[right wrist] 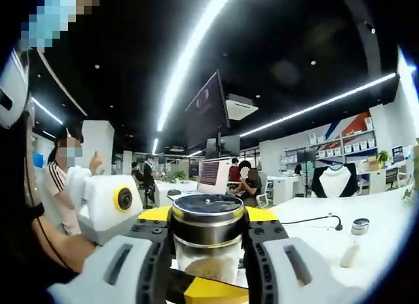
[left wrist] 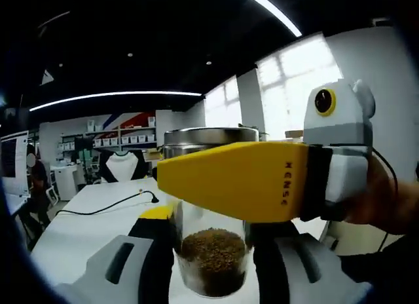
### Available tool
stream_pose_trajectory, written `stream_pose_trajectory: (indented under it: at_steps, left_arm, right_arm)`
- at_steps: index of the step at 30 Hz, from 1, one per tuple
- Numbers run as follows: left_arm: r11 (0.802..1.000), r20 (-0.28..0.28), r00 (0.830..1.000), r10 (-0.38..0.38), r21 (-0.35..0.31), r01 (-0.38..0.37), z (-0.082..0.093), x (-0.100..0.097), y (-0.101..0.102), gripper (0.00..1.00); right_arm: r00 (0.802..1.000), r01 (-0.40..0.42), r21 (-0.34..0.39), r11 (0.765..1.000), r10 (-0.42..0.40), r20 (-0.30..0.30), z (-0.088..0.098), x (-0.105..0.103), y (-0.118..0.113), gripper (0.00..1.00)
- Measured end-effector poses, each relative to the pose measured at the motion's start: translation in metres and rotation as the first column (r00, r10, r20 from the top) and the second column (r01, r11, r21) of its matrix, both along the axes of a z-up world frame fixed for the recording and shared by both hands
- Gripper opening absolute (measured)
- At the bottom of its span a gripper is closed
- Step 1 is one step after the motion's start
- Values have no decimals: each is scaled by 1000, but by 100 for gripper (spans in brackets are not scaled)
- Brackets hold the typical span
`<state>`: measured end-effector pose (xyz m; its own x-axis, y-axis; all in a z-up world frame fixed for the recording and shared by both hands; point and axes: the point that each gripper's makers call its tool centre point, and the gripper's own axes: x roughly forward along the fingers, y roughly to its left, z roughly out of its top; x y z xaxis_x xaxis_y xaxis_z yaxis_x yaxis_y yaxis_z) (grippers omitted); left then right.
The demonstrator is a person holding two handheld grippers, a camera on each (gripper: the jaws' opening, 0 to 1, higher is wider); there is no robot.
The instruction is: Rotate the seasoning bottle until the label or dispensing opening points toward the visible target arrow and the bottle remains upright within the marked orientation range
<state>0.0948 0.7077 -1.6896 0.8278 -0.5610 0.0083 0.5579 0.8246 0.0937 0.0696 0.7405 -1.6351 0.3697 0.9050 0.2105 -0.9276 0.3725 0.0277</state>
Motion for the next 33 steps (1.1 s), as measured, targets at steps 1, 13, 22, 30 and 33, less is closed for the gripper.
stream_pose_trajectory:
  at_steps: [1, 13, 22, 30, 33]
  left_arm:
    - [1000, 0, 1000, -16, -1, 16, 0, -1, -2, 48]
    - [985, -38, 986, -165, -57, 162, 3, -16, -21, 48]
    - [992, -14, 994, -111, -59, 110, 3, -12, -18, 47]
    - [999, -4, 999, 42, -12, -42, -1, 3, 3, 47]
    - [998, -16, 998, 66, -3, -67, -5, 6, 7, 47]
  right_arm:
    - [998, -69, 25, 997, 69, -2, 2, -7, 1, 38]
    - [958, -280, 16, 960, 278, 67, 3, -27, -4, 38]
    - [963, -264, 43, 964, 261, 72, 0, -26, -1, 39]
    - [1000, 0, -27, 1000, 0, -9, -13, -3, 0, 46]
    - [997, 68, -32, 997, -69, -34, -15, -2, 1, 45]
